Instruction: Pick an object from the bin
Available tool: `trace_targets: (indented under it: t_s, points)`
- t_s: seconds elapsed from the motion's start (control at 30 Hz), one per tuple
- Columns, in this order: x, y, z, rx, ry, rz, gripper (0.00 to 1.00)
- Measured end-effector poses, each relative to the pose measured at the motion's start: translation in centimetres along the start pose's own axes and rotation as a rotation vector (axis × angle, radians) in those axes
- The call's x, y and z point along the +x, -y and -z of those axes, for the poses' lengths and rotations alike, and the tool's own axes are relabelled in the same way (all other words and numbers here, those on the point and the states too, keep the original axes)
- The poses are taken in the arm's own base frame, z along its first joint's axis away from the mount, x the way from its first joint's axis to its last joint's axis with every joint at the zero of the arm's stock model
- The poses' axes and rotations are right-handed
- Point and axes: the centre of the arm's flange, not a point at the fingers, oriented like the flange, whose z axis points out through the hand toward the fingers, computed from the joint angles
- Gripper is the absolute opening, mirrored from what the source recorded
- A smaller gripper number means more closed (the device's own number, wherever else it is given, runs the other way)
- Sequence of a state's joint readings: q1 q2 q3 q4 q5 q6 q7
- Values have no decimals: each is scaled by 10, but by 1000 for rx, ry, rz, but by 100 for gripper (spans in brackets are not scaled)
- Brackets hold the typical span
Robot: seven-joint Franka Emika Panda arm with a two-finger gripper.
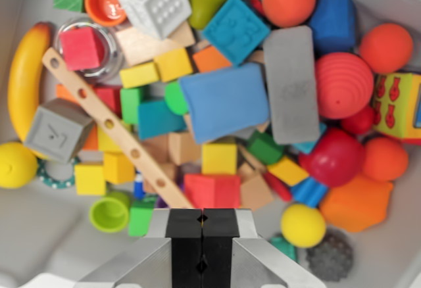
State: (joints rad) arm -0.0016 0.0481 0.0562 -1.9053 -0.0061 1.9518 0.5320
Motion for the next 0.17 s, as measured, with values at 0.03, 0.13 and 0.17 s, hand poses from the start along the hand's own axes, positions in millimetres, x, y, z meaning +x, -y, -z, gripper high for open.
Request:
trace_targets:
  t_s: [0.03,0.13,0.17]
  points:
    - [0,0,0,0,0,0,0]
    - [0,0,0,0,0,0,0]
    - [0,0,0,0,0,0,0]
